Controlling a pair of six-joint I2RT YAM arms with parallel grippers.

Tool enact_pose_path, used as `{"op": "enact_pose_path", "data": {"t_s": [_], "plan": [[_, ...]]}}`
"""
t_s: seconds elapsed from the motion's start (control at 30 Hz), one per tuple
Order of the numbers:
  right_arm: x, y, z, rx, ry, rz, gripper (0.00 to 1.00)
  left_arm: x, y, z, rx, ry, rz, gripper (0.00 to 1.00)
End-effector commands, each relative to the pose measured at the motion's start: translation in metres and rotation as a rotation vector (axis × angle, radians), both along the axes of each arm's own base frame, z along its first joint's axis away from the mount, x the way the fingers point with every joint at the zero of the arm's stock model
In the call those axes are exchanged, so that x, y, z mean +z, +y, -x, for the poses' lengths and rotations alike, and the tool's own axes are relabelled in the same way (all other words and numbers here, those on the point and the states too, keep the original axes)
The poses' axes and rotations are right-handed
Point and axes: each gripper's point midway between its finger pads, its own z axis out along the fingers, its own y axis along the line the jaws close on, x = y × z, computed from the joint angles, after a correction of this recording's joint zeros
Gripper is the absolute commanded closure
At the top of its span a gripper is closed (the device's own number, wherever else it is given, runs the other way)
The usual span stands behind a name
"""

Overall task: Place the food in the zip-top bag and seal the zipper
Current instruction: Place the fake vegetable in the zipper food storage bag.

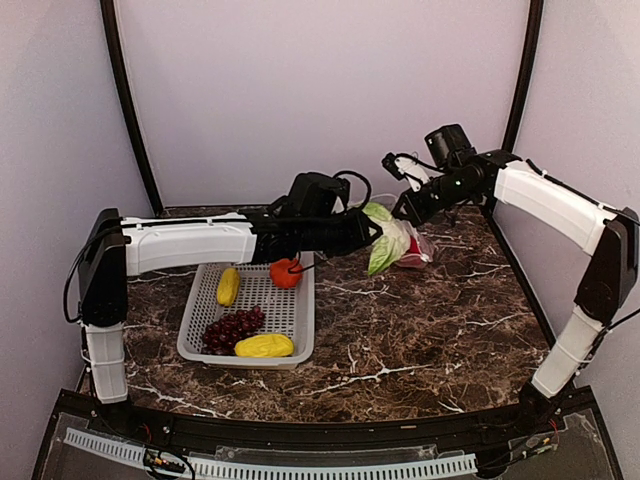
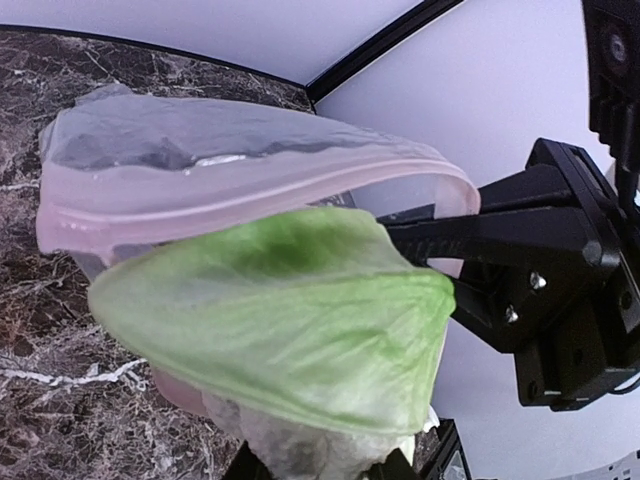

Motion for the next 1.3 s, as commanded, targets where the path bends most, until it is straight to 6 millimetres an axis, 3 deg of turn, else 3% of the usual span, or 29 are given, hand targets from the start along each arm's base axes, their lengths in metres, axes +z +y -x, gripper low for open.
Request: {"op": "enact_pose_path", "data": {"t_s": [0.0, 0.17, 0.37, 0.5, 0.63, 0.77, 0.93, 1.03, 1.27], "plan": [[0.025, 0.012, 0.016, 0.054, -0.029, -0.081, 1.00, 0.017, -0.004, -0.015, 0.058, 0.038, 0.098, 0.99], [0.029, 0.014, 0.021, 0.072, -0.028, -0.099, 1.00, -0.001, 0.006, -0.035, 0.186, 0.154, 0.171, 0.99], [0.017, 0.017, 0.022, 0.085, 0.004, -0.100, 1.00, 0.009, -0.003, -0.049, 0.207, 0.151, 0.232, 0.94], [0.018, 0.019, 0.021, 0.085, 0.006, -0.104, 1.00, 0.020, -0.004, -0.056, 0.220, 0.130, 0.276, 0.73], [0.027, 0.015, 0.014, 0.063, -0.022, -0.092, 1.00, 0.024, -0.007, -0.056, 0.192, 0.134, 0.288, 0.42], [0.031, 0.002, -0.001, 0.004, -0.043, -0.073, 1.00, 0.037, -0.017, -0.039, 0.087, 0.137, 0.294, 0.29], [0.025, -0.014, -0.016, -0.037, 0.003, -0.106, 1.00, 0.058, -0.011, -0.018, 0.034, 0.054, 0.235, 0.26], [0.025, -0.014, -0.016, -0.028, 0.016, -0.124, 1.00, 0.062, 0.002, -0.003, 0.033, 0.013, 0.160, 0.27], [0.024, -0.008, -0.009, 0.012, 0.032, -0.153, 1.00, 0.024, 0.041, 0.008, 0.118, -0.017, -0.048, 0.41]]}}
